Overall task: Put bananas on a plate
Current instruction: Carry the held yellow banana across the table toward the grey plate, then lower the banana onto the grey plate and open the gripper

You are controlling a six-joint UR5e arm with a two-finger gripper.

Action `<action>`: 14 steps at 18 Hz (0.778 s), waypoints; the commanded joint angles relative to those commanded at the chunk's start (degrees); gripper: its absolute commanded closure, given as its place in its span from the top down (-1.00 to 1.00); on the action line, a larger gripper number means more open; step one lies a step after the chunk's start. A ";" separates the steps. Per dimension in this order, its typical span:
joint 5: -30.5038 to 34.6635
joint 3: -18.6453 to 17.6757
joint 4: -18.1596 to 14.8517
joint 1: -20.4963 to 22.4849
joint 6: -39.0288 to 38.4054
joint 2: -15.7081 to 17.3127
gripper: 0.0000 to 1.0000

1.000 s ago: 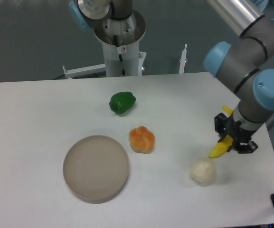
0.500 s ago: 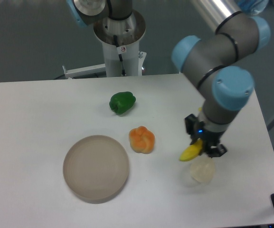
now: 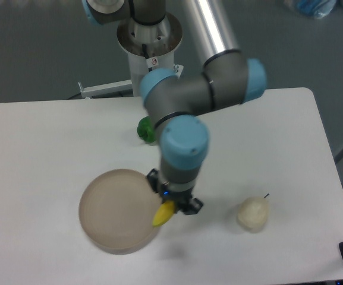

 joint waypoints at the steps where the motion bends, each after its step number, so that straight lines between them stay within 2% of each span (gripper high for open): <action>1: 0.00 0.00 0.97 -1.23 -1.15 -0.53 -0.75; 4: 0.09 0.44 2.38 -3.08 -2.83 -3.86 -0.70; 6: -0.35 0.44 3.61 -3.61 -4.67 -4.48 -0.60; 9: -0.26 -0.17 4.76 -3.70 -5.12 -4.66 -0.56; 13: -0.18 -2.81 5.37 -3.88 -5.12 -4.23 -0.51; 14: -0.26 -3.07 5.46 -3.96 -5.03 -4.14 -0.42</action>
